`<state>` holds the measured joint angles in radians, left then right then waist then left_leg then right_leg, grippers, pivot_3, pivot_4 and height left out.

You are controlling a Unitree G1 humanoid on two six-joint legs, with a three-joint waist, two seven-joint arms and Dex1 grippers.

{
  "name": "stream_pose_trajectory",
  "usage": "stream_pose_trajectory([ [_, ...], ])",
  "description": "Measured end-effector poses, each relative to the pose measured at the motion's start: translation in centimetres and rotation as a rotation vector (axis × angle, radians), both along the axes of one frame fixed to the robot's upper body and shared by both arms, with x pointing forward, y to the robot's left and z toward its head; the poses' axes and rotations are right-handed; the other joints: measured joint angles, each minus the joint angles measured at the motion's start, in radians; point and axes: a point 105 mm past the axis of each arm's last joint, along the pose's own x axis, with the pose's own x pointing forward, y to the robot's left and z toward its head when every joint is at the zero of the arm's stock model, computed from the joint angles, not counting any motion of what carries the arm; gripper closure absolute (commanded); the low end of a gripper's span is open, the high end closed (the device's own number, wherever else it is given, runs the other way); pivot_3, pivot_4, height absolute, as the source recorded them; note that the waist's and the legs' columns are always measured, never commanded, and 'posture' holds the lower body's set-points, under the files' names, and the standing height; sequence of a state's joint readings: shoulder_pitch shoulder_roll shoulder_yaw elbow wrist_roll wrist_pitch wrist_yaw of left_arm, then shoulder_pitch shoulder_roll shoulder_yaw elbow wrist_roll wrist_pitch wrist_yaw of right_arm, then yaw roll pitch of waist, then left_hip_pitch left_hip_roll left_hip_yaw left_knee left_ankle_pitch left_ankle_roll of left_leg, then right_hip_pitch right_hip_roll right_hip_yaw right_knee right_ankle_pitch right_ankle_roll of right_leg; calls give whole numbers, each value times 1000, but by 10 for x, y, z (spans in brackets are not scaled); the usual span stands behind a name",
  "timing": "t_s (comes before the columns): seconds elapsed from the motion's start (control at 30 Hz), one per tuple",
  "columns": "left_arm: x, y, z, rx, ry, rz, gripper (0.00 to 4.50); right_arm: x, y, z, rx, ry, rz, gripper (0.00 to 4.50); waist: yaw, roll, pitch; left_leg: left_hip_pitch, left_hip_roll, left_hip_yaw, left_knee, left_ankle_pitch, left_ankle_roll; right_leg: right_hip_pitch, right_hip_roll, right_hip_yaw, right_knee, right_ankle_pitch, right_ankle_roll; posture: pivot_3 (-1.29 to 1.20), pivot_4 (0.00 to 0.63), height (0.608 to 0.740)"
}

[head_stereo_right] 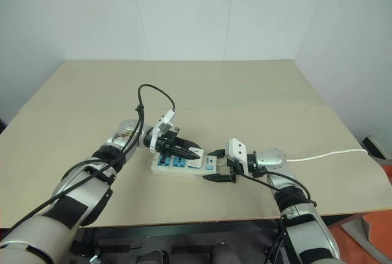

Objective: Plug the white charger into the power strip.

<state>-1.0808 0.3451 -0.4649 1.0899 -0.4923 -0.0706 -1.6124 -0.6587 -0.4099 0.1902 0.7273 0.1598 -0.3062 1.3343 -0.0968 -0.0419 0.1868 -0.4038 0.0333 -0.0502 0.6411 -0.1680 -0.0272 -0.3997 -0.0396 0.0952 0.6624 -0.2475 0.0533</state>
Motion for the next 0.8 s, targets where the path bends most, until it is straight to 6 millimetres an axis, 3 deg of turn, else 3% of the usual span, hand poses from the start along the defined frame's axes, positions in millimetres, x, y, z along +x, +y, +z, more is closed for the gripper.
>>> stream_pose_trajectory([
  [0.37, -4, 8, -11, -86, -20, 35, 3488, -2, 0, -3, -9, -22, 3, 1094, 0, 0, -3, 9, 0, 0, -4, 0, 0, 10, 0, 0, -5, 0, 0, 0, 150, 740],
  [0.8, -8, 6, -22, -47, -108, 13, 3488, -2, 0, -7, -20, -20, 1, 1094, 2, 1, -15, 14, 0, 1, -9, 0, 0, 14, 0, 0, -9, -1, -1, 0, 150, 740],
])
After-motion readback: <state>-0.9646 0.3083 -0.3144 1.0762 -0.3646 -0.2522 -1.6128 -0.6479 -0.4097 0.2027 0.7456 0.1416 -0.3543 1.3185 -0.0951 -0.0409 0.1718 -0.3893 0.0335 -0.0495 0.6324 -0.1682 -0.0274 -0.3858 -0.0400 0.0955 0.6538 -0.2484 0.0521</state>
